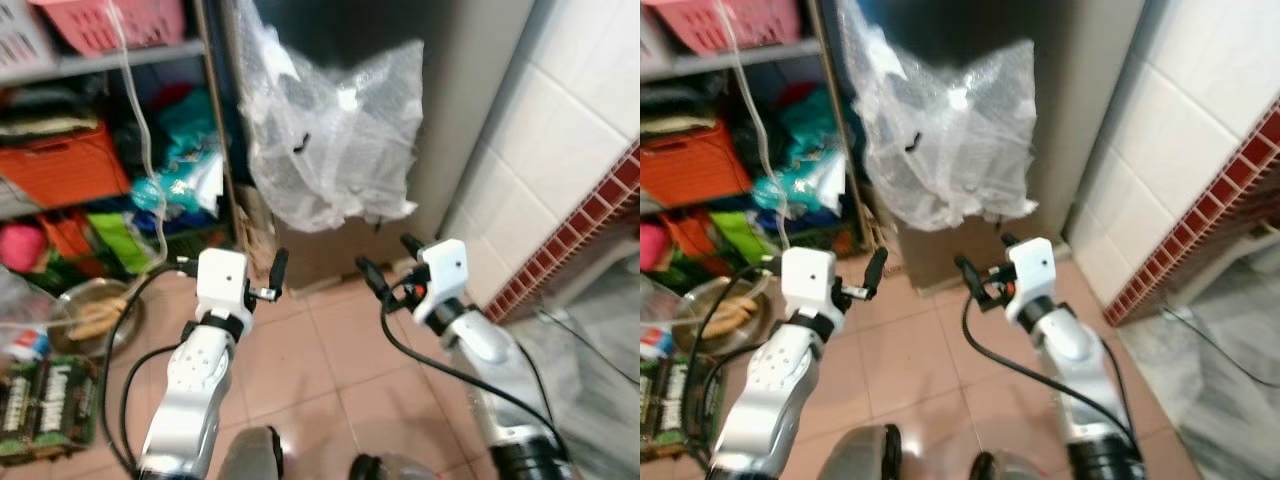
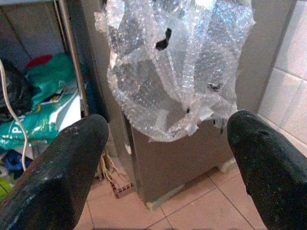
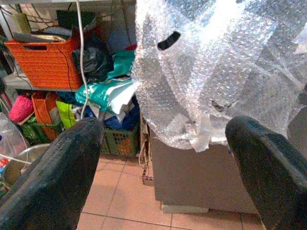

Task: Restocking fridge

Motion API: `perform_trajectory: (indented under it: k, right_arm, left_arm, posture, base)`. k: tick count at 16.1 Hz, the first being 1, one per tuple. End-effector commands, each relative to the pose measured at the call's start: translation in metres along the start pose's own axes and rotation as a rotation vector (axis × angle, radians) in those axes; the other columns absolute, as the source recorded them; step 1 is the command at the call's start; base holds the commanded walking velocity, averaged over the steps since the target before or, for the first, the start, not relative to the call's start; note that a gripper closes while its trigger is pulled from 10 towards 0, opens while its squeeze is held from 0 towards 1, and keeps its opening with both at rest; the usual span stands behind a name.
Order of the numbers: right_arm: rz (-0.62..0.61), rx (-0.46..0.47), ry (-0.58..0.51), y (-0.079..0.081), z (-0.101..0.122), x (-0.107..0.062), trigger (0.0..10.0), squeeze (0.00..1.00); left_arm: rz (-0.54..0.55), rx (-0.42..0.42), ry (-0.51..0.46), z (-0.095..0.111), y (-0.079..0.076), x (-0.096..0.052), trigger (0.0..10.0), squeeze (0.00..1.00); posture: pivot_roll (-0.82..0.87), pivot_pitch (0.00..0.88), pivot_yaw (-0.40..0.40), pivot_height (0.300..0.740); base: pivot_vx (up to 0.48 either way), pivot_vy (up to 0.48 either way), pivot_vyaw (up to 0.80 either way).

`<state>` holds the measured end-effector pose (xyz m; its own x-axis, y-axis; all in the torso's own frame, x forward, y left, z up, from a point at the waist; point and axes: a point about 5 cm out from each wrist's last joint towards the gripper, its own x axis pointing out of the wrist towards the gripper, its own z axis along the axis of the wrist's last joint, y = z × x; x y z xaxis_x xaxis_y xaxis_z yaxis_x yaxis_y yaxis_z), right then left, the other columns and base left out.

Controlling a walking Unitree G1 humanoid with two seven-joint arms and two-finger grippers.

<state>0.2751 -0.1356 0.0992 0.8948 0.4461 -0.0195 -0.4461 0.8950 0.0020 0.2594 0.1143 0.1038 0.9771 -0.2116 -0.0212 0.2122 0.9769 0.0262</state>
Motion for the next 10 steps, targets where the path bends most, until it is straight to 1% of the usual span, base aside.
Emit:
perform_trajectory:
  k: [1, 2, 3, 4, 5, 6, 7, 8, 10]
  right_arm:
    - [-0.053, -0.011, -0.004, -0.007, 0.001, 0.001, 10.0, 0.0]
    - [-0.114, -0.015, -0.008, -0.012, 0.003, 0.005, 10.0, 0.0]
    - [-0.141, -0.015, -0.005, -0.016, 0.004, 0.005, 10.0, 0.0]
    - [-0.205, -0.01, 0.018, -0.024, 0.001, 0.002, 10.0, 0.0]
    - [-0.225, -0.025, 0.023, -0.028, 0.001, 0.0, 10.0, 0.0]
    - [-0.24, -0.037, 0.02, -0.031, 0.002, 0.0, 10.0, 0.0]
    - [-0.279, -0.043, 0.023, -0.038, 0.002, 0.0, 10.0, 0.0]
    - [-0.301, -0.037, 0.032, -0.041, 0.001, 0.001, 10.0, 0.0]
    - [-0.297, -0.043, 0.029, -0.037, 0.001, 0.002, 10.0, 0.0]
  left_arm:
    - [0.004, 0.014, -0.015, 0.003, 0.001, 0.002, 10.0, 0.0]
    - [0.026, 0.017, -0.038, 0.01, 0.002, 0.008, 10.0, 0.0]
    - [0.028, 0.015, -0.029, 0.011, 0.0, 0.01, 10.0, 0.0]
    - [-0.004, -0.034, -0.018, 0.011, -0.006, 0.009, 10.0, 0.0]
    - [0.003, -0.044, -0.009, 0.007, -0.005, 0.008, 10.0, 0.0]
    - [0.018, -0.042, -0.003, 0.006, 0.0, 0.007, 10.0, 0.0]
    - [0.033, -0.04, 0.003, 0.005, 0.005, 0.004, 10.0, 0.0]
    - [0.047, -0.04, 0.014, 0.004, 0.009, 0.002, 10.0, 0.0]
    - [0.05, -0.043, 0.019, 0.001, 0.008, 0.0, 10.0, 0.0]
  posture:
    - [0.06, 0.047, 0.024, 0.74]
    - [0.05, 0.06, 0.026, 0.74]
    - [0.05, 0.069, 0.02, 0.74]
    - [0.04, 0.088, 0.011, 0.74]
    - [0.04, 0.096, 0.008, 0.74]
    - [0.04, 0.104, 0.009, 0.74]
    - [0.06, 0.111, 0.007, 0.74]
    - [0.06, 0.11, 0.004, 0.74]
    - [0.06, 0.1, 0.002, 0.74]
  base:
    - [0.0, 0.0, 0.0]
    - [0.0, 0.0, 0.0]
    - [0.0, 0.0, 0.0]
    - [0.0, 0.48, -0.8]
    - [0.0, 0.48, -0.8]
    - [0.0, 0.48, -0.8]
    - [0.0, 0.48, -0.8]
    - [0.0, 0.48, -0.8]
    - [0.0, 0.465, -0.8]
